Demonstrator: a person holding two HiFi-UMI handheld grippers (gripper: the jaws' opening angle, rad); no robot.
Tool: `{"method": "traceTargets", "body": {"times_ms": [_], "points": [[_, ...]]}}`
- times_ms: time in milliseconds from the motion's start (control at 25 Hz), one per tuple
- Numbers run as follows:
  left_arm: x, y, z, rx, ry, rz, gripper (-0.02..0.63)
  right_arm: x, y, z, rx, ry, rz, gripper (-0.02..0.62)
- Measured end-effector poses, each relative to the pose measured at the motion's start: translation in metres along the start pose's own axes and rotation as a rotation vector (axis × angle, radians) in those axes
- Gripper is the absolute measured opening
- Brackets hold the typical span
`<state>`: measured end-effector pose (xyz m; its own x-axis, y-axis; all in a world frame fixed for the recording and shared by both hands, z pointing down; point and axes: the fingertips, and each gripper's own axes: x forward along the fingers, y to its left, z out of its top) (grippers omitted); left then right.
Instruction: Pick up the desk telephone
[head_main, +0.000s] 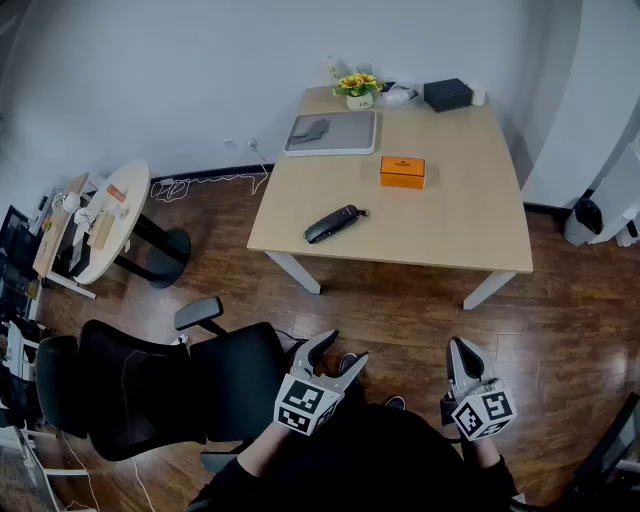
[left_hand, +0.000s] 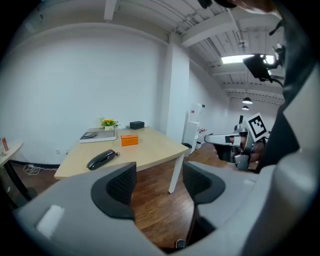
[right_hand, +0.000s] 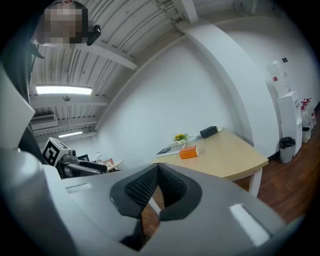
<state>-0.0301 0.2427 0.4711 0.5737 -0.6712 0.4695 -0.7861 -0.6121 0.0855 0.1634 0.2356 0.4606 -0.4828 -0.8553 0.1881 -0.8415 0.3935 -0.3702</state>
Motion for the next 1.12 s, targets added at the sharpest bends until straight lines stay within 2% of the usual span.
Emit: {"method": "traceTargets", "body": {"times_ms": [200, 360, 440, 600, 680, 840, 1120], "points": [[0.032, 0.053, 0.013, -0.009, -0.017, 0.024, 0.278, 0.045, -0.012, 0.005, -0.017, 0.012, -0.004, 0.0], [0.073, 0.113, 0.019, 0.009, -0.015, 0.026, 0.278, 0.085, -0.031, 0.014, -0.042, 0.028, -0.069, 0.0], [0.098, 0.15, 0.028, 0.055, -0.006, 0.027, 0.278, 0.11, -0.042, 0.025, -0.043, 0.027, -0.119, 0.0], [0.15, 0.224, 0.05, 0.212, 0.025, 0.044, 0.278, 0.173, -0.049, 0.058, -0.072, 0.037, -0.177, 0.0], [0.177, 0.254, 0.051, 0.238, 0.041, 0.031, 0.278, 0.204, -0.049, 0.071, -0.092, 0.051, -0.198, 0.0], [0.232, 0.303, 0.028, 0.265, 0.142, -0.039, 0.278, 0.265, -0.049, 0.086, -0.089, 0.067, -0.229, 0.0], [0.289, 0.33, -0.024, 0.439, 0.339, -0.094, 0.294, 0.322, -0.06, 0.097, -0.095, 0.115, -0.191, 0.0]]}}
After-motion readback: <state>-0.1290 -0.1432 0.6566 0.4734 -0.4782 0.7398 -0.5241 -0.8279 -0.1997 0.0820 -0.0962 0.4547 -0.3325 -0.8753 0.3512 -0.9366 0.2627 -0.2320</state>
